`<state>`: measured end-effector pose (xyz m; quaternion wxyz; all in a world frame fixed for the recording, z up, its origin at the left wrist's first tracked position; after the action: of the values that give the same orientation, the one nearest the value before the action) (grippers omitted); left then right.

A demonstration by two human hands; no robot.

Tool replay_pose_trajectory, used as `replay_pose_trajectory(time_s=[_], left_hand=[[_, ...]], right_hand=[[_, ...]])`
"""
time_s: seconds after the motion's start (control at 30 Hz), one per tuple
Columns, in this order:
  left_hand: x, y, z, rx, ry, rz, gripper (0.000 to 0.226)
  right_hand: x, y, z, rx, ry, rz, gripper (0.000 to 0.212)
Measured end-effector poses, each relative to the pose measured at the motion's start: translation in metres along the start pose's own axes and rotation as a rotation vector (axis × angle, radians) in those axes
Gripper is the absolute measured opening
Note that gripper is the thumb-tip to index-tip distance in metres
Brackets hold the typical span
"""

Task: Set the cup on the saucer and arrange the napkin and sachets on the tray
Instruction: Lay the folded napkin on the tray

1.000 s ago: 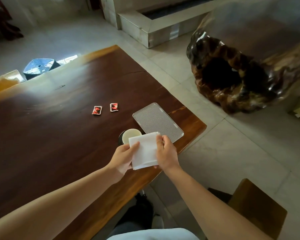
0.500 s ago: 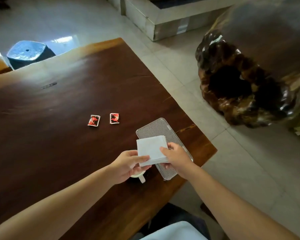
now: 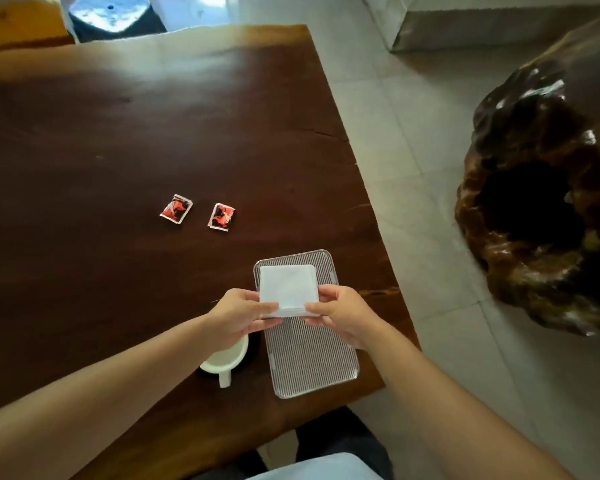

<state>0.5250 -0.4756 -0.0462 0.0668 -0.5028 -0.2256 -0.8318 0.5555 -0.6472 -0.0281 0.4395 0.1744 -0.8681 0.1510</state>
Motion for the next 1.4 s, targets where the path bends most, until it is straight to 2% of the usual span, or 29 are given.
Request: replay_pose_trajectory(time_s=[0.17, 0.33, 0.5, 0.57, 0.7, 0.87, 1.07, 1.23, 1.4], left_hand=[[-0.043, 0.011, -0.013, -0.07, 0.052, 0.129, 0.03], [-0.068, 0.004, -0.01, -0.306, 0.211, 0.346, 0.045], [-0.065, -0.005, -0.008, -0.488, 0.316, 0.452, 0.038], [-0.062, -0.002, -0.005, -0.542, 0.349, 0.454, 0.04], [-0.059, 0.007, 0.002, -0.635, 0.417, 0.423, 0.043], [-0.061, 0.01, 0.008, -0.77, 0.481, 0.449, 0.041], [-0.063, 0.012, 0.005, -0.771, 0.511, 0.407, 0.042], [-0.071, 0.01, 0.003, -0.74, 0.366, 0.378, 0.051], [-0.059, 0.006, 0.016, -0.87, 0.235, 0.371, 0.056]], right_hand=[[-0.043, -0.036, 0.007, 0.213, -0.049, -0.007, 0.044], [-0.084, -0.059, 0.019, 0.441, -0.075, 0.153, 0.06], [-0.091, -0.052, 0.001, 0.707, -0.224, 0.194, 0.047], [-0.088, -0.045, -0.005, 0.791, -0.283, 0.186, 0.041], [-0.087, -0.038, -0.008, 0.886, -0.318, 0.186, 0.045], [-0.087, -0.034, -0.007, 0.96, -0.362, 0.189, 0.035], [-0.085, -0.034, -0.002, 1.026, -0.404, 0.228, 0.033], [-0.084, -0.033, -0.002, 1.047, -0.379, 0.201, 0.039], [-0.073, -0.048, -0.025, 0.984, -0.394, 0.261, 0.032]])
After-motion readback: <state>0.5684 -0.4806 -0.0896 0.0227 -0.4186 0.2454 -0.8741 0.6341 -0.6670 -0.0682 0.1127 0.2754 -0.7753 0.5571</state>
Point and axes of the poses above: each hand's wrist, its own x-axis away from the middle knuckle, its own y-axis out of the palm, z = x × y, the point moved 10 cm from there along -x, towards the middle knuckle, and after that the axes turned 14 degrees about x, right-handed, at the moved point
